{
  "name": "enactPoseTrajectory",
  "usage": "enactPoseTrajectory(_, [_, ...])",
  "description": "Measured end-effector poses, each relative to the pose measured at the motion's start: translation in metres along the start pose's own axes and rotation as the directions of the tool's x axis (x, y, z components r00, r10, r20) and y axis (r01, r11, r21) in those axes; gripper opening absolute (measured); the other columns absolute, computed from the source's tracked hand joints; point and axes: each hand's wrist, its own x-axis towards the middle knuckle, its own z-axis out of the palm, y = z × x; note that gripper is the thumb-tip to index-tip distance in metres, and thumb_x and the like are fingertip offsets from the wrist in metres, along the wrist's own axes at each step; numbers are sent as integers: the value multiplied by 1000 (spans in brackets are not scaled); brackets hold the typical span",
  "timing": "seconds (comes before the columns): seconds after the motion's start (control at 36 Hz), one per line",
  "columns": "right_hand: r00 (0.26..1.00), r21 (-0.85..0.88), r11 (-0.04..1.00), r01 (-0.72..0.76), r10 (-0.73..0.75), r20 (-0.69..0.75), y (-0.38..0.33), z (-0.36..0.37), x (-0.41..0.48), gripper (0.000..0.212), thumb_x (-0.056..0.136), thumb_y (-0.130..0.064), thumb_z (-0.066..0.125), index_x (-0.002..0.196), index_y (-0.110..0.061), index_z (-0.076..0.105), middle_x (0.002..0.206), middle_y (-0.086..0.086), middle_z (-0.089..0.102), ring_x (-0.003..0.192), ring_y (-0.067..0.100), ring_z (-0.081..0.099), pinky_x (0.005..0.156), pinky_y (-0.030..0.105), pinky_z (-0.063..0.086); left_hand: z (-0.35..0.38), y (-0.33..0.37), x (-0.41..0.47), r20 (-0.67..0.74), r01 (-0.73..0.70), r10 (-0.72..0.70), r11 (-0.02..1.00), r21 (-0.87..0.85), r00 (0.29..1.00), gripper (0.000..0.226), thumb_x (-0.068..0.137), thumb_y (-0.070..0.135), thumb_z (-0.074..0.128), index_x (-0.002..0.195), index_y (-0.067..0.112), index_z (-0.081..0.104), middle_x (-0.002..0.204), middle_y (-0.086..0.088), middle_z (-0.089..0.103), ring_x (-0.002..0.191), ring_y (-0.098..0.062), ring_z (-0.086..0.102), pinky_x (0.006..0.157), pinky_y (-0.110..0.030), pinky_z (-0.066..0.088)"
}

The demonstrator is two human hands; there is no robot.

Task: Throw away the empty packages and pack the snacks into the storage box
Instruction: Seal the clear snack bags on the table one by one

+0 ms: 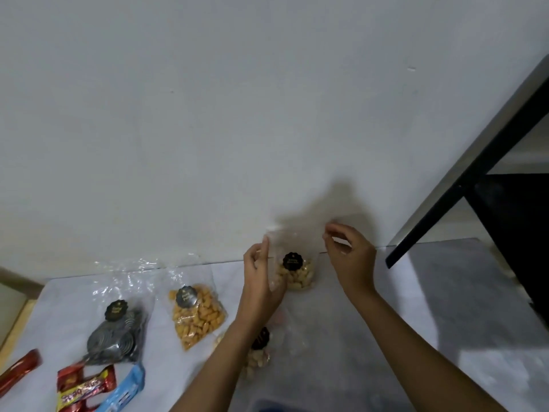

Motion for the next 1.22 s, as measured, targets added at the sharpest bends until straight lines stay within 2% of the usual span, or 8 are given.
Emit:
enactPoseTrajectory(0.17, [997,-62,995,-78,78,-1,3,-24,-30,13,83,-4,68,93,-12,65,86,1,65,76,-1,60,66,7,48,-29,-8,-21,71,85,-85,996,13,994,38,85,18,64,121,18,52,118,4,43,111,-12,47,97,-28,43])
enactPoseTrajectory(0.28, [956,-119,968,-221,239,171,2,-26,-66,10,83,-8,68,83,-17,64,78,-3,64,73,0,60,62,6,45,-31,-7,-24,246,202,-207,978,47,947,32,88,25,61,118,17,55,117,0,54,97,-10,54,81,-17,41])
enactPoseTrajectory(0.39, [673,-269,818,-509,573,467,2,-19,-100,19,78,-31,74,85,-16,65,85,0,67,76,11,62,63,16,49,-28,-2,-22,416,318,-343,939,131,842,43,91,34,55,127,11,50,121,-7,58,103,-17,56,85,-22,44])
enactPoseTrajectory(0.47, [481,-441,768,-464,637,603,-2,-17,-119,21,76,-33,75,80,-18,61,78,-3,64,68,6,58,59,15,44,-30,0,-25,467,348,-372,927,140,802,42,92,34,54,126,11,50,119,-9,59,97,-16,55,80,-21,41])
enactPoseTrajectory(0.72, [664,-165,839,-519,517,541,-47,-18,-138,13,73,-7,78,73,-7,66,64,4,64,57,9,60,55,17,51,-80,5,-56,236,330,-276,916,-230,932,6,86,16,64,92,18,65,90,0,66,82,-17,62,70,-15,46])
enactPoseTrajectory(0.83, [747,-21,867,-498,441,497,-79,-8,-141,12,74,-9,77,74,-9,65,72,10,66,65,15,62,61,22,54,-122,1,-79,130,329,-304,822,-465,944,17,84,0,62,76,15,63,72,1,64,68,-12,62,64,-18,50])
enactPoseTrajectory(1.08, [752,-66,930,-363,334,568,-135,23,-162,13,76,0,73,70,-7,64,65,0,61,52,-7,56,51,7,43,-183,-25,-136,126,289,-263,789,-541,956,13,84,-5,59,86,6,65,77,-4,63,65,4,60,67,-15,49])
enactPoseTrajectory(1.22, [747,-83,927,-367,346,568,-145,32,-174,14,74,-3,75,67,-11,66,53,-7,53,56,7,49,55,13,44,-195,-34,-149,114,266,-241,836,-480,964,9,86,7,62,84,15,64,81,-2,67,74,-4,61,73,-18,49])
